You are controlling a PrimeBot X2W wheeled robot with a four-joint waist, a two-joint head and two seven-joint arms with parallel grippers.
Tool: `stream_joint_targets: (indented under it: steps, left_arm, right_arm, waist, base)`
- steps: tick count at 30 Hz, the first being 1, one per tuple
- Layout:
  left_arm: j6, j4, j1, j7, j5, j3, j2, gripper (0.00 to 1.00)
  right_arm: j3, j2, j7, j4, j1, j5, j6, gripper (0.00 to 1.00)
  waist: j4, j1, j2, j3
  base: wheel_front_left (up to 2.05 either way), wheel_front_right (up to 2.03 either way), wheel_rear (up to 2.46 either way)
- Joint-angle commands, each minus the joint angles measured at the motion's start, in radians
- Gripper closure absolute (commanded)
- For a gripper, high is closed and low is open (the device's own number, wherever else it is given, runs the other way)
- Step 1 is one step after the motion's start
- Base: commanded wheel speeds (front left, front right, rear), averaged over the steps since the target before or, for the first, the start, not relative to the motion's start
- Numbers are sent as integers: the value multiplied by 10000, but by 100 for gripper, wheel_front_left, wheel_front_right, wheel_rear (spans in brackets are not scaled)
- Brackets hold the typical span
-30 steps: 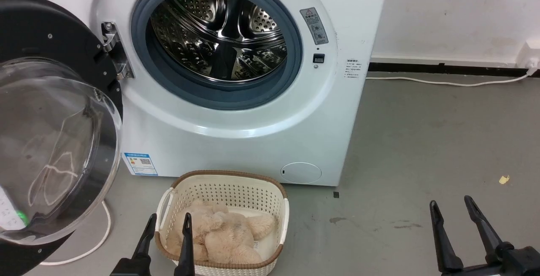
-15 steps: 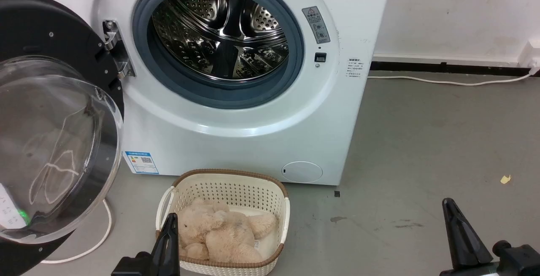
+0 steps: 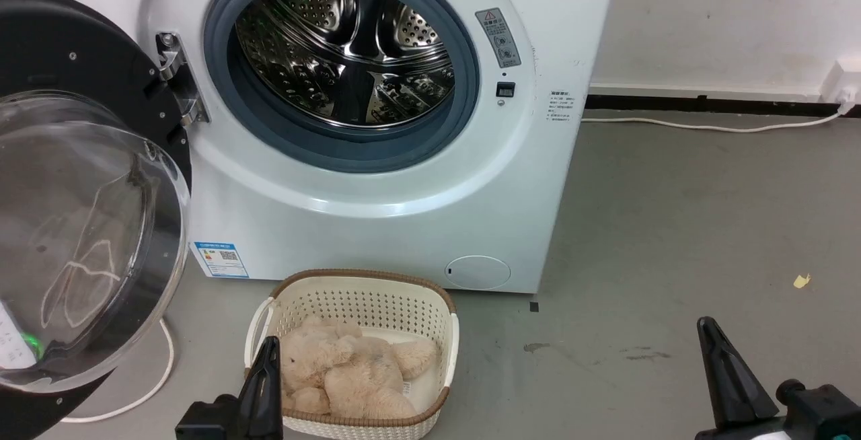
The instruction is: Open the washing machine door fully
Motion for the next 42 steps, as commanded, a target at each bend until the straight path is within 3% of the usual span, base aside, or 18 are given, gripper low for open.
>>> stream_joint_targets:
  steps: [1, 42]
  left_arm:
    - [-73, -37, -168, 72, 114, 32, -23, 100]
    - [-330, -171, -610, 950, 638, 418, -136, 100]
  right_arm:
    - [19, 8, 66, 52, -224, -94, 1, 100]
    - [297, 23, 948, 166, -692, -315, 3, 100]
  waist:
    - [-7, 0, 0, 3]
    - [-268, 0, 0, 109]
  base:
    - [0, 0, 0]
    - [0, 0, 0]
